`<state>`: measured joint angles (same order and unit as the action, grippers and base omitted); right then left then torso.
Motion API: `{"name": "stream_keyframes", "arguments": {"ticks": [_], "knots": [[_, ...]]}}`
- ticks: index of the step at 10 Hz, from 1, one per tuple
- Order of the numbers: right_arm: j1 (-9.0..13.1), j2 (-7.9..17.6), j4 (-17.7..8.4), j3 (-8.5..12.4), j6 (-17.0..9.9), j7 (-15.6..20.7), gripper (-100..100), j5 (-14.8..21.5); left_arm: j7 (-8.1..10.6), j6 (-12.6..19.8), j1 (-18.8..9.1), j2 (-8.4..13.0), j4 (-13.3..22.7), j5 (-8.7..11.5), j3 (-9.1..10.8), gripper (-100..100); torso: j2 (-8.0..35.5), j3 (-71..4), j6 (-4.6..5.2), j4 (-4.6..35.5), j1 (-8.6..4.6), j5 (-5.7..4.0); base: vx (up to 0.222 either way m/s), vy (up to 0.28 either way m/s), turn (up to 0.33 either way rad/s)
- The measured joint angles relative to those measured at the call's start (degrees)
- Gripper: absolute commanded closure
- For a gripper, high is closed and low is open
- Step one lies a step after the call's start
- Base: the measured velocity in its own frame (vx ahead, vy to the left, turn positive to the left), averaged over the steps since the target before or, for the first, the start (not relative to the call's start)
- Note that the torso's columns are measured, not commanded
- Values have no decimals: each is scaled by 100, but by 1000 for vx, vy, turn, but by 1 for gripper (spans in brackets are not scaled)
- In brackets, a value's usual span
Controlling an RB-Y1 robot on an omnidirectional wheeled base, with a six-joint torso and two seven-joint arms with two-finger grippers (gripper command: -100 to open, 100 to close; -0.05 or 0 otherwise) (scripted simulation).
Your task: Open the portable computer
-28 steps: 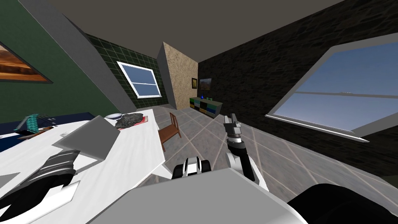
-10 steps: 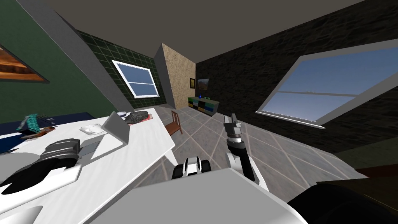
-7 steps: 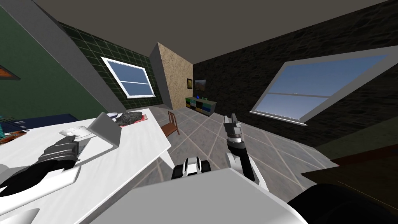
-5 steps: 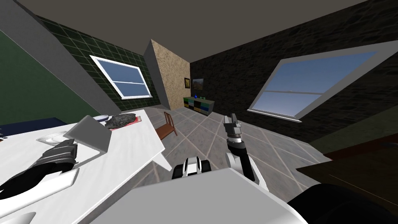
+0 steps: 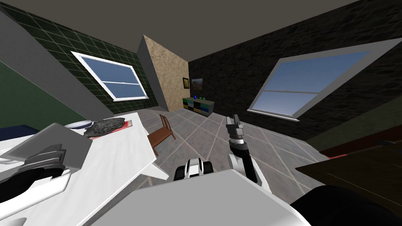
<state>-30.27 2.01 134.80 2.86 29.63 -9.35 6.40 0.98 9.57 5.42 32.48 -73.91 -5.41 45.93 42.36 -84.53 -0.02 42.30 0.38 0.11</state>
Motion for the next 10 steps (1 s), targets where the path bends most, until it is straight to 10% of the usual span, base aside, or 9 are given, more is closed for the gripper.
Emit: {"name": "stream_keyframes", "arguments": {"ticks": [4, 5, 10], "knots": [[1, -1, 0, -1, 0, 0, 0, 0, -26, -79, -25, 88, -61, -263, 334, -100, -3, 0, 3, -1, -46, -11, 22, 69, 3], [1, -1, 0, -1, 0, 0, 0, 0, -26, -79, -25, 86, -59, -262, 332, 100, -8, -4, 3, -2, -46, -13, 0, 0, 0], [3, 0, -1, 0, -1, 0, 0, 0, 380, 135, -312, 12, -64, 196, 413, 100, 17, 12, -7, 5, -11, -1, -128, 84, -7]]}}
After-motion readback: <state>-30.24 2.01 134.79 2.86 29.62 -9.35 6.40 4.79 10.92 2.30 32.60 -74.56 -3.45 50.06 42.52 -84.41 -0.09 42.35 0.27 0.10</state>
